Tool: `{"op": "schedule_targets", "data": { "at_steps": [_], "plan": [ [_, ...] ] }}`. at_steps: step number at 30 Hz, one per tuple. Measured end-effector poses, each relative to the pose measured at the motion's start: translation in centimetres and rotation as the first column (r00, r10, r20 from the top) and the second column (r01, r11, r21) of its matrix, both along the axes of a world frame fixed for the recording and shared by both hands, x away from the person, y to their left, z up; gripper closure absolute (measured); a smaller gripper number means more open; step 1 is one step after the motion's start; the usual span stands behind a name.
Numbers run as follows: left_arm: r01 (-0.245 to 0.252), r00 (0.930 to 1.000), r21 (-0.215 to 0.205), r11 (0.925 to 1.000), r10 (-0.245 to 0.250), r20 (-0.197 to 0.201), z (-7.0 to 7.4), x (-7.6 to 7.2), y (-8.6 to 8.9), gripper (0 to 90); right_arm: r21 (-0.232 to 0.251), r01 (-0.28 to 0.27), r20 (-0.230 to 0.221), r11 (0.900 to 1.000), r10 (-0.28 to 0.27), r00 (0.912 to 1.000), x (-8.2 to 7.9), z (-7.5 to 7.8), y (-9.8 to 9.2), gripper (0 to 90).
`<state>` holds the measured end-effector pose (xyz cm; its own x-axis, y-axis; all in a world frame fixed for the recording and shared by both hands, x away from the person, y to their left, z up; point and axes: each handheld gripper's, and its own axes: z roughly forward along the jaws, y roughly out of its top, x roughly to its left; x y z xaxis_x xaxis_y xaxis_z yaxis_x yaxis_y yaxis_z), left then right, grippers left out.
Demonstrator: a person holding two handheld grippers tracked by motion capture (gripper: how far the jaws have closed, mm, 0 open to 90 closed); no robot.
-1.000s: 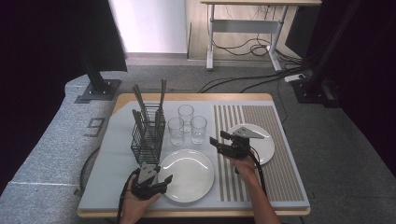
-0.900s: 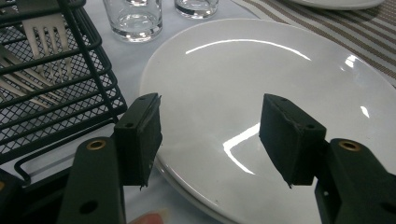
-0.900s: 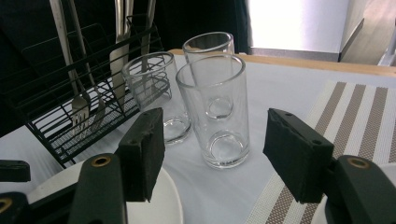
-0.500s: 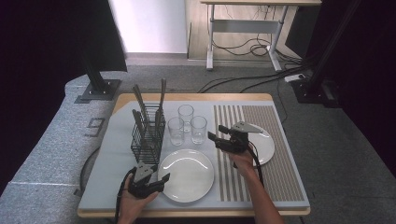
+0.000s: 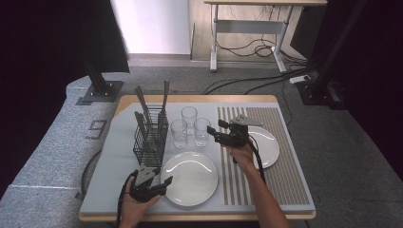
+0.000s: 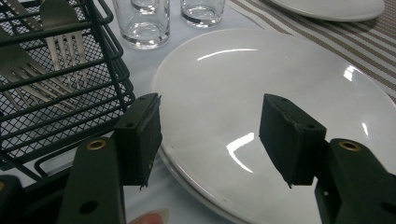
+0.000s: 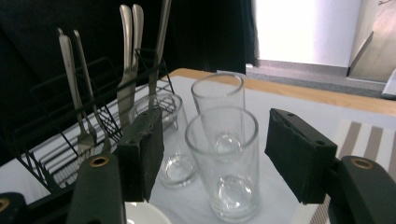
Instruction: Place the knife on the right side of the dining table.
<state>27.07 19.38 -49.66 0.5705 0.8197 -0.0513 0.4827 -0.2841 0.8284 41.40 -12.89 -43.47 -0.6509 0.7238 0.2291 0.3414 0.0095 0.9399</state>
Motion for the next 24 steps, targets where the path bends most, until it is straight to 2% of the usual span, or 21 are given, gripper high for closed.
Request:
{"op": "schedule_targets", "data": {
  "at_steps": [6, 12, 21, 24],
  "plan": [
    [0.005, 1.0000, 0.001, 1.0000, -0.005, -0.004, -0.1, 0.1, -0.1, 39.0, 0.009, -0.020, 0.029, 1.000, 0.020, 0.9994, 0.6, 1.6, 0.4, 38.3],
    [0.014, 0.9999, 0.001, 0.9999, -0.014, -0.006, -0.1, 0.1, -0.4, 39.0, 0.013, -0.026, 0.033, 1.000, 0.026, 0.9991, 1.3, 2.3, 0.8, 38.1],
    [0.010, 1.0000, -0.005, 0.9999, -0.010, 0.000, 0.1, 0.0, -0.2, 39.1, 0.005, -0.019, 0.031, 1.000, 0.019, 0.9993, 2.1, 2.5, 1.5, 38.1],
    [0.012, 0.9999, -0.001, 0.9999, -0.012, -0.003, 0.0, 0.1, -0.3, 39.1, -0.024, -0.020, 0.034, 1.000, 0.021, 0.9992, 2.3, 2.2, 2.2, 37.7]
  ]
}}
